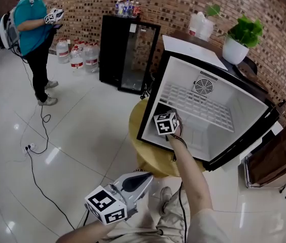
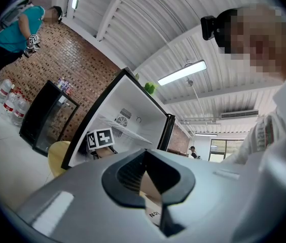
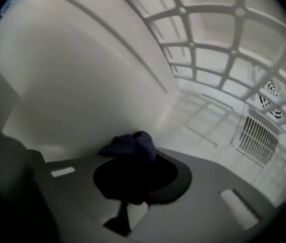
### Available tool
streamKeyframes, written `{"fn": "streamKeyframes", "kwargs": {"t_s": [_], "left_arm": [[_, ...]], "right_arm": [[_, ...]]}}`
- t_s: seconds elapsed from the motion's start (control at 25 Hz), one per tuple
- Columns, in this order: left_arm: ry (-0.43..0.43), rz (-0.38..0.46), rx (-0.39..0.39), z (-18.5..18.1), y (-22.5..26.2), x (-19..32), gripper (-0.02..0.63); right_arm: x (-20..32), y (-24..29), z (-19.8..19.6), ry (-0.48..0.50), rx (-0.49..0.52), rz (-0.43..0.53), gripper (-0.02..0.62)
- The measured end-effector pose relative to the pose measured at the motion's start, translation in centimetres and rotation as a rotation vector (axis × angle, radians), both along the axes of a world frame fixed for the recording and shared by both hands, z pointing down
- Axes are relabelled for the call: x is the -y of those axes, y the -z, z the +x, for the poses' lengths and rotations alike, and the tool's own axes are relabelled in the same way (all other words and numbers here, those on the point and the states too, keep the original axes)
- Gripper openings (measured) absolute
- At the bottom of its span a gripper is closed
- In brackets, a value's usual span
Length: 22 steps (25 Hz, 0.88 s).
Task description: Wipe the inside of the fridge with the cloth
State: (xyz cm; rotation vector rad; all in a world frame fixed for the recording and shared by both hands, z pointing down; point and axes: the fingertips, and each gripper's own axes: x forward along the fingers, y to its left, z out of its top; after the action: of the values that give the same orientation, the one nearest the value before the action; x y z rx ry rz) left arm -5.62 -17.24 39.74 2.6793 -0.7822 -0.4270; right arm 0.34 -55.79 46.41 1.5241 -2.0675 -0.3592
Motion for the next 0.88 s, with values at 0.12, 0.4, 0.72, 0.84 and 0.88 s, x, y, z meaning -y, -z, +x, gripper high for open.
{"fn": "streamKeyframes", "kwargs": {"t_s": [0.12,0.4,0.72,0.84,0.88], "left_arm": [[-0.004,0.002,0.0,-0.2,0.0,0.2,0.002],[-0.013,-0.021,0.004,0.4,-0.8,0.1,0.002],[-0.028,-0.008,0.018,1.2,-0.5,-0.6,0.002],[-0.034,-0.008,0.022,1.3,-0.5,-1.2,0.002],[-0.038,-0.007,0.022,1.4,-0.5,-1.3,0.002]], "right_arm": [[-1.5,-0.4,-0.7,0.045,0.012,-0.107,0.035],[-10.5,-2.6,-4.0,0.277,-0.123,-0.265,0.035],[-15.9,1.6,-3.7,0.332,-0.02,-0.085,0.038],[-12.5,4.7,0.1,0.065,-0.094,0.173,0.039],[-11.5,5.4,1.0,-0.007,-0.113,0.238,0.04]]}}
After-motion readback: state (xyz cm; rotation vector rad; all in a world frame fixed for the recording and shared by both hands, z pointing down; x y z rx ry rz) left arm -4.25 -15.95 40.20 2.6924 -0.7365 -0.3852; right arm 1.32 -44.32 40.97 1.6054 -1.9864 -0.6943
